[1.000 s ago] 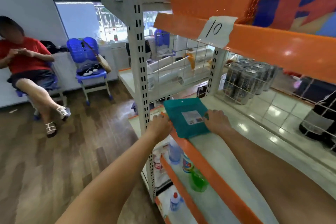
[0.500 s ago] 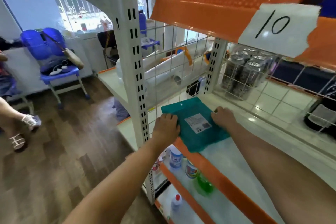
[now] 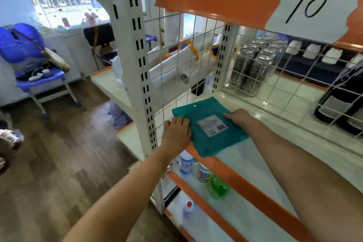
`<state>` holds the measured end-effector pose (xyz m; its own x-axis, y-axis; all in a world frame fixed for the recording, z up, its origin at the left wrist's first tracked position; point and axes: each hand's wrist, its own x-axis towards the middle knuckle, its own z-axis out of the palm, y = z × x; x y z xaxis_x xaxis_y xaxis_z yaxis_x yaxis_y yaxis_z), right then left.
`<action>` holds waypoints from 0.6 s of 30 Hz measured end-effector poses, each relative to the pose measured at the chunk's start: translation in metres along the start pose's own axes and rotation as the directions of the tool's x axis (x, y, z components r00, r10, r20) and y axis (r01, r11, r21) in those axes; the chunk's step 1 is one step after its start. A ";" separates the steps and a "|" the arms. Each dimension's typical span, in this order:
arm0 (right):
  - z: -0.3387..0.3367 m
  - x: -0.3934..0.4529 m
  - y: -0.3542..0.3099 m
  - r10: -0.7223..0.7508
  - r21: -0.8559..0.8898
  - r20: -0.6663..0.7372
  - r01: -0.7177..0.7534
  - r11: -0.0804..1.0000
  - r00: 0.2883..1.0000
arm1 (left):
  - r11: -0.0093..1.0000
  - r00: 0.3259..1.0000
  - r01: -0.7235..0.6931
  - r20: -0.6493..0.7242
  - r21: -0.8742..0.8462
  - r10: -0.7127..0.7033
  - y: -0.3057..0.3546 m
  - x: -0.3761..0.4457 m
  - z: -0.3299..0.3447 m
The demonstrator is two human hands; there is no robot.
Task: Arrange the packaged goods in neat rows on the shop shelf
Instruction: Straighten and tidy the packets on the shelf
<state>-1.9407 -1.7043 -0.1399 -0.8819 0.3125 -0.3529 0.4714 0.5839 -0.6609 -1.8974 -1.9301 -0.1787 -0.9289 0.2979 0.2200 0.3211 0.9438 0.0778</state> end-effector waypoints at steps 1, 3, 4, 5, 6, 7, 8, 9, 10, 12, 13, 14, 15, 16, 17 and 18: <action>-0.004 -0.002 0.005 0.026 0.088 0.017 -0.028 0.996 1.000 | 1.000 1.000 -0.004 0.008 -0.028 0.005 0.001 0.001 -0.002; -0.014 -0.008 0.015 0.081 0.235 0.070 -0.095 0.967 0.994 | 0.999 0.999 0.009 0.038 -0.045 -0.008 0.003 0.002 -0.006; -0.019 -0.012 0.020 0.094 0.299 0.099 -0.120 0.947 0.991 | 1.000 0.999 0.013 0.052 -0.022 -0.012 0.003 0.003 -0.008; -0.024 -0.018 0.023 0.100 0.354 0.128 -0.139 0.925 0.987 | 1.000 0.998 0.012 0.058 -0.010 -0.012 0.003 0.003 -0.009; -0.029 -0.023 0.026 0.092 0.405 0.148 -0.145 0.903 0.985 | 1.000 0.997 0.020 0.072 -0.007 -0.019 0.005 0.003 -0.012; -0.034 -0.028 0.030 0.079 0.439 0.151 -0.139 0.888 0.985 | 1.000 0.997 0.025 0.069 -0.008 -0.024 0.007 0.003 -0.015; -0.038 -0.031 0.034 0.064 0.464 0.143 -0.124 0.877 0.988 | 0.999 0.997 0.033 0.065 -0.012 -0.032 0.010 0.005 -0.017; -0.043 -0.035 0.038 0.052 0.482 0.130 -0.110 0.869 0.990 | 0.999 0.997 0.043 0.060 -0.023 -0.041 0.014 0.006 -0.020; -0.047 -0.038 0.043 0.044 0.502 0.116 -0.097 0.859 0.992 | 0.997 0.996 0.057 0.068 -0.047 -0.054 0.018 0.007 -0.022; -0.056 -0.044 0.053 0.036 0.535 0.091 -0.079 0.841 0.995 | 0.993 0.994 0.078 0.077 -0.089 -0.071 0.027 0.007 -0.027; -0.060 -0.046 0.058 0.034 0.552 0.081 -0.074 0.831 0.996 | 0.993 0.994 0.076 0.083 -0.094 -0.069 0.032 0.007 -0.030; -0.064 -0.049 0.064 0.036 0.566 0.071 -0.070 0.822 0.997 | 0.993 0.994 0.068 0.088 -0.092 -0.060 0.038 0.006 -0.032; -0.068 -0.052 0.071 0.044 0.579 0.060 -0.070 0.812 0.997 | 0.994 0.995 0.059 0.091 -0.090 -0.051 0.044 0.004 -0.033; -0.071 -0.055 0.078 0.054 0.595 0.049 -0.073 0.800 0.997 | 0.994 0.994 0.054 0.098 -0.095 -0.045 0.051 0.002 -0.035; -0.075 -0.059 0.086 0.070 0.615 0.042 -0.081 0.784 0.997 | 0.993 0.994 0.049 0.103 -0.103 -0.039 0.057 0.001 -0.036; -0.077 -0.064 0.093 0.082 0.642 0.043 -0.090 0.762 0.996 | 0.993 0.994 0.044 0.107 -0.109 -0.032 0.064 -0.001 -0.036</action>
<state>-1.8410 -1.6123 -0.1276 -0.8397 0.3266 -0.4338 0.4382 -0.0640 -0.8966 -1.8694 -1.8748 -0.1385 -0.9531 0.2812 0.1119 0.2984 0.9347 0.1931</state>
